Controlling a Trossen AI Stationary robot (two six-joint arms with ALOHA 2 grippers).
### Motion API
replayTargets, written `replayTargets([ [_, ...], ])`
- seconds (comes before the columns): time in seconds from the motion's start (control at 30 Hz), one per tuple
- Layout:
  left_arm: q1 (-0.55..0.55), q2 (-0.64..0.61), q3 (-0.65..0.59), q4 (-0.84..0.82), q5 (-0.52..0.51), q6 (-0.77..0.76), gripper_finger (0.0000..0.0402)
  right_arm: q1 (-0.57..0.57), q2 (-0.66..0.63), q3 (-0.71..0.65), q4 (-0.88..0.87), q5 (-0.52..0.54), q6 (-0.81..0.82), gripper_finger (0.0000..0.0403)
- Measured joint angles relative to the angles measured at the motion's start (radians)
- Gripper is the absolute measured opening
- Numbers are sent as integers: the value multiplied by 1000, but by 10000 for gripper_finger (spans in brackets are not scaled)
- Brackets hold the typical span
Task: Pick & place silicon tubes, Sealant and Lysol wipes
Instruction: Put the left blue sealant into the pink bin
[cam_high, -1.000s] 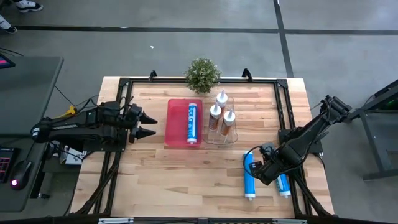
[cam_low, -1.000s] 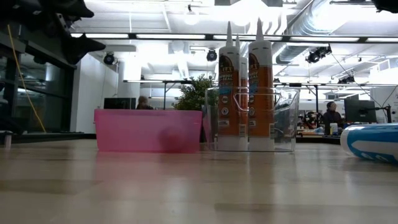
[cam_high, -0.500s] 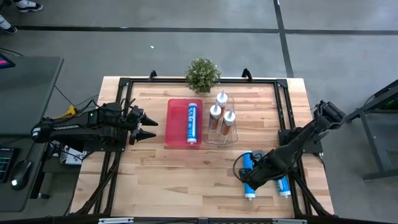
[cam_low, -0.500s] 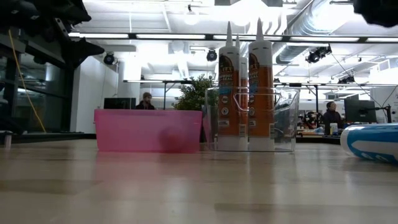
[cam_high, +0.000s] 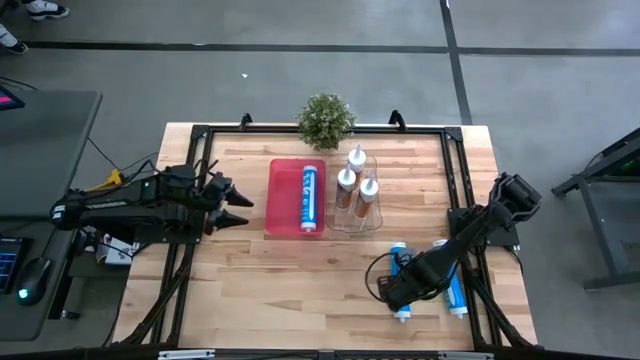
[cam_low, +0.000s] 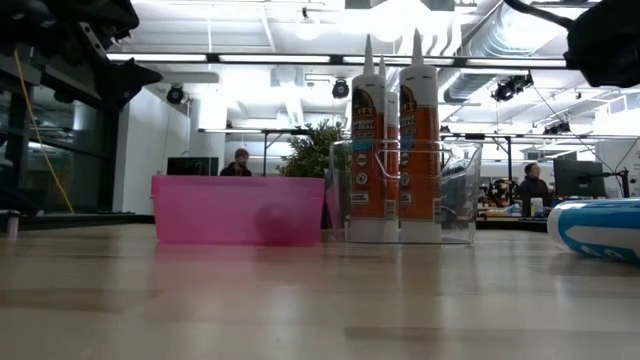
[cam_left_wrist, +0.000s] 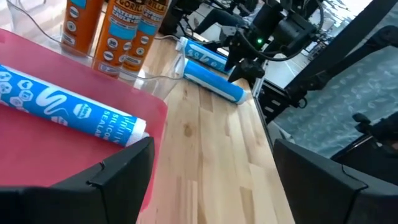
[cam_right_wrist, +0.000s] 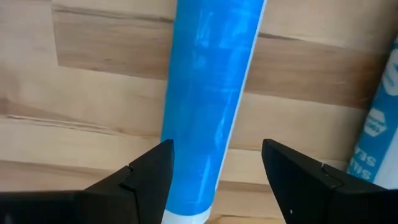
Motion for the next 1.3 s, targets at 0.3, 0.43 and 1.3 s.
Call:
replayTargets([
  [0.3, 0, -125, 1, -115, -14, -34, 323, -13, 1, 0, -3, 3, 0, 239],
  [0.43, 0, -203, 1, -167, -43, -46, 323, -26, 1, 0, -3, 2, 0, 239],
  [1.3, 0, -321, 1, -266, -95, -28, 324, -68, 1, 0, -35, -65, 7, 354],
])
